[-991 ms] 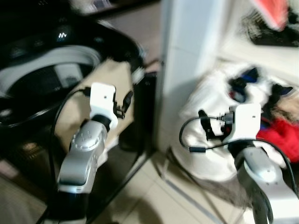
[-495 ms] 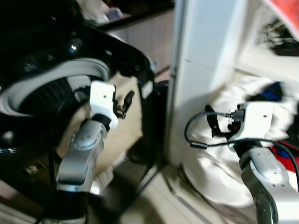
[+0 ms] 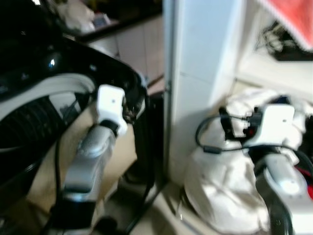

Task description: Clothes washing

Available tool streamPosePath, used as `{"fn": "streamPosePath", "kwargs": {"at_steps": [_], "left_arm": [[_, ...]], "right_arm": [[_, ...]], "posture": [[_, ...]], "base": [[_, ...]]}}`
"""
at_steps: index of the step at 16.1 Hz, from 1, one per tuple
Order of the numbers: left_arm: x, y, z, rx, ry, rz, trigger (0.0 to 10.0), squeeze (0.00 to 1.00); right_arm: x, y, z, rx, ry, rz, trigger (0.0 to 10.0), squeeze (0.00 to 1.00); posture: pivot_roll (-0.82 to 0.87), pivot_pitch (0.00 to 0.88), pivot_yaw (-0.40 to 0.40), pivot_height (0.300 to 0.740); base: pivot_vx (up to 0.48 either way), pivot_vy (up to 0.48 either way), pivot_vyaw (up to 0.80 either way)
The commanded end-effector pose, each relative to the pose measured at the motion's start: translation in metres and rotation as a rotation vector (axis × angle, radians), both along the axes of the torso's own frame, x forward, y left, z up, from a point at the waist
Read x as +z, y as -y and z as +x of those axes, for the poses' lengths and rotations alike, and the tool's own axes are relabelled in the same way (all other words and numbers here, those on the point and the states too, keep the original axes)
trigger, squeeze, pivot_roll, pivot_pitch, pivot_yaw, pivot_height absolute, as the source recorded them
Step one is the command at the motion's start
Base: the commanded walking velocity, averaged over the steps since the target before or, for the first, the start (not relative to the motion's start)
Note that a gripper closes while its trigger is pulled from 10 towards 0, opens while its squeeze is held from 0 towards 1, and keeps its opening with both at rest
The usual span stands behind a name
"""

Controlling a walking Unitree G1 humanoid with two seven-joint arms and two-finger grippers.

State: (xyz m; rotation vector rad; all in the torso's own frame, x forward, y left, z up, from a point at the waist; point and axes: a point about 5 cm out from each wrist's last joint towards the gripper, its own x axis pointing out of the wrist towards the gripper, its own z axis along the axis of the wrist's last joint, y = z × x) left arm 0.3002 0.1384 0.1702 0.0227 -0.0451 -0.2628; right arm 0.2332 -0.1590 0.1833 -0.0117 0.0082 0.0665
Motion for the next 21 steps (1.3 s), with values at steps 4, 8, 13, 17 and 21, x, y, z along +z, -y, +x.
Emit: {"fn": "streamPosePath", "kwargs": {"at_steps": [4,8,13,17,21], "left_arm": [[-0.001,-0.002,-0.001,0.031,-0.019,-0.005,10.0,0.0],[0.0,0.0,-0.003,0.001,-0.024,-0.011,10.0,0.0],[0.002,0.005,-0.001,-0.069,-0.013,-0.01,10.0,0.0],[0.01,0.02,-0.01,-0.331,0.035,0.004,10.0,0.0],[0.013,0.025,-0.025,-0.638,0.014,0.048,10.0,0.0]], "right_arm": [[0.002,0.0,-0.001,0.011,-0.03,0.01,10.0,0.0],[-0.002,0.01,0.002,-0.073,-0.09,0.031,10.0,0.0],[0.02,0.046,0.008,-0.31,-0.043,-0.057,10.0,1.0],[0.02,0.059,0.01,-0.34,-0.091,-0.043,10.0,1.0],[-0.005,0.064,0.013,-0.297,-0.28,-0.096,10.0,0.0]], "posture": [[-0.18,0.0,0.027,0.74],[-0.18,0.0,0.029,0.74],[-0.18,0.0,0.038,0.74],[-0.19,0.0,0.042,0.74],[-0.19,0.0,0.038,0.74]], "base": [[0.0,0.0,0.0],[0.0,0.0,0.0],[0.0,0.0,0.0],[0.0,0.0,0.0],[0.0,0.0,0.0]]}}
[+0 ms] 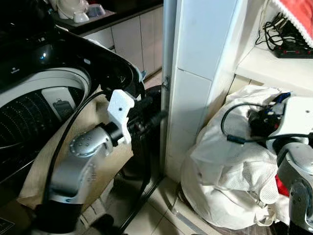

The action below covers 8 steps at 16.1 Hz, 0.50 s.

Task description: Clothes washing

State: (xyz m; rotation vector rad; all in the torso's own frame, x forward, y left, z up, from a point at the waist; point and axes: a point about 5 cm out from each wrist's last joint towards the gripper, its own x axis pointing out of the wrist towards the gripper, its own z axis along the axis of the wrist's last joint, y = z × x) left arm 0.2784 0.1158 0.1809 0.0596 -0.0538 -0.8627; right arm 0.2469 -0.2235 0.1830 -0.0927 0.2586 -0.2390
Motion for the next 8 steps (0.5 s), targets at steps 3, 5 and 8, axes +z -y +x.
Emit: {"fn": "streamPosePath", "kwargs": {"at_steps": [3,5,8], "left_arm": [[0.0057,0.0012,-0.0041,-0.072,0.004,0.004,10.0,0.0],[0.0065,0.0004,-0.0032,-0.071,0.006,0.0,10.0,0.0],[0.0078,0.0009,-0.0035,-0.076,0.006,-0.015,10.0,0.0]], "right_arm": [[-0.0083,-0.0004,-0.0042,-0.016,-0.073,0.034,10.0,0.0],[-0.0075,-0.0001,-0.0038,-0.021,-0.068,0.041,0.0,0.0],[-0.0066,-0.0002,-0.0048,-0.029,-0.069,0.041,0.0,0.0]], "posture": [[-0.18,0.0,0.036,0.74],[-0.18,0.0,0.037,0.74],[-0.18,0.0,0.038,0.74]], "base": [[0.0,0.0,0.0],[0.0,0.0,0.0],[0.0,0.0,0.0]]}}
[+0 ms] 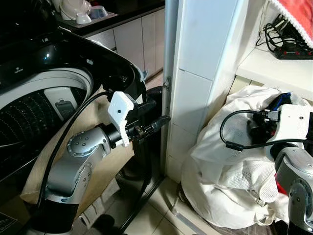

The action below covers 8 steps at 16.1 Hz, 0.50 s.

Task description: Clothes washing

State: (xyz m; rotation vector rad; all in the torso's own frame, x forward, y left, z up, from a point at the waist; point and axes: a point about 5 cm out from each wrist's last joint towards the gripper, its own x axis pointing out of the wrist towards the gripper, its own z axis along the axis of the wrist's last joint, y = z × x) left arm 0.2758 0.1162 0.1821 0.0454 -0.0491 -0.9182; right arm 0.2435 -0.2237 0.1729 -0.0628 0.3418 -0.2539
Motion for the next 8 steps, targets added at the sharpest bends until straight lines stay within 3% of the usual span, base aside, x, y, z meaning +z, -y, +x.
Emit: {"fn": "streamPosePath", "kwargs": {"at_steps": [1,8], "left_arm": [[0.0065,0.0013,-0.0009,-0.021,0.017,-0.007,10.0,0.0],[0.0037,0.0005,-0.0031,-0.048,0.009,0.001,10.0,0.0]], "right_arm": [[0.0027,-0.0006,-0.0017,-0.006,0.007,0.004,0.0,0.0],[0.0031,-0.0003,-0.0022,-0.003,0.02,-0.009,0.0,0.0]], "posture": [[-0.18,0.0,0.039,0.74],[-0.18,0.0,0.044,0.74]], "base": [[0.0,0.0,0.0],[0.0,0.0,0.0]]}}
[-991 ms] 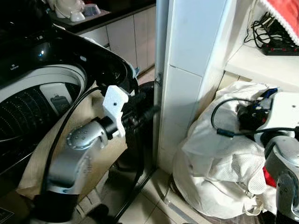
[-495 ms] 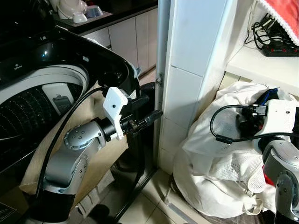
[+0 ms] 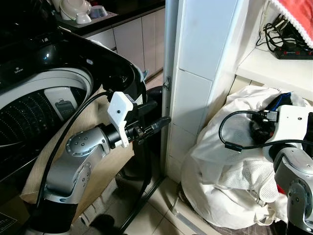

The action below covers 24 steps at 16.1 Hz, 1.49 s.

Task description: Clothes washing

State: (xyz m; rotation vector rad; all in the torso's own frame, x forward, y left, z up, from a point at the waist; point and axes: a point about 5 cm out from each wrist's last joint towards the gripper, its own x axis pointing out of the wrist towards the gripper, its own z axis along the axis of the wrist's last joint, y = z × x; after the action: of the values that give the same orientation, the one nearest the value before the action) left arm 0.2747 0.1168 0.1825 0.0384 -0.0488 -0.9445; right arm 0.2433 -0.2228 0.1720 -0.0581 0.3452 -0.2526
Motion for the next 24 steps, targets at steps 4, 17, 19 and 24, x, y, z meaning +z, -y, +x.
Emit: {"fn": "streamPosePath", "kwargs": {"at_steps": [4,17,19,24], "left_arm": [[0.004,0.002,-0.002,-0.023,0.019,0.003,10.0,0.0],[0.004,0.005,-0.005,-0.043,0.027,0.005,10.0,0.0],[0.004,0.005,-0.004,-0.044,0.029,0.006,10.0,0.0],[0.004,0.004,-0.004,-0.045,0.031,0.015,10.0,0.0]], "right_arm": [[0.006,0.003,-0.003,-0.013,0.039,-0.048,0.0,0.0],[0.004,0.007,-0.015,-0.07,0.06,-0.189,10.0,1.0],[0.009,0.005,-0.015,-0.064,0.093,-0.182,10.0,1.0],[0.018,0.004,-0.014,-0.068,0.145,-0.179,10.0,1.0]], "posture": [[-0.18,0.0,0.044,0.74],[-0.18,0.0,0.053,0.74],[-0.18,0.0,0.051,0.74],[-0.18,0.0,0.048,0.74]], "base": [[0.0,0.0,0.0],[0.0,0.0,0.0],[0.0,0.0,0.0],[0.0,0.0,0.0]]}}
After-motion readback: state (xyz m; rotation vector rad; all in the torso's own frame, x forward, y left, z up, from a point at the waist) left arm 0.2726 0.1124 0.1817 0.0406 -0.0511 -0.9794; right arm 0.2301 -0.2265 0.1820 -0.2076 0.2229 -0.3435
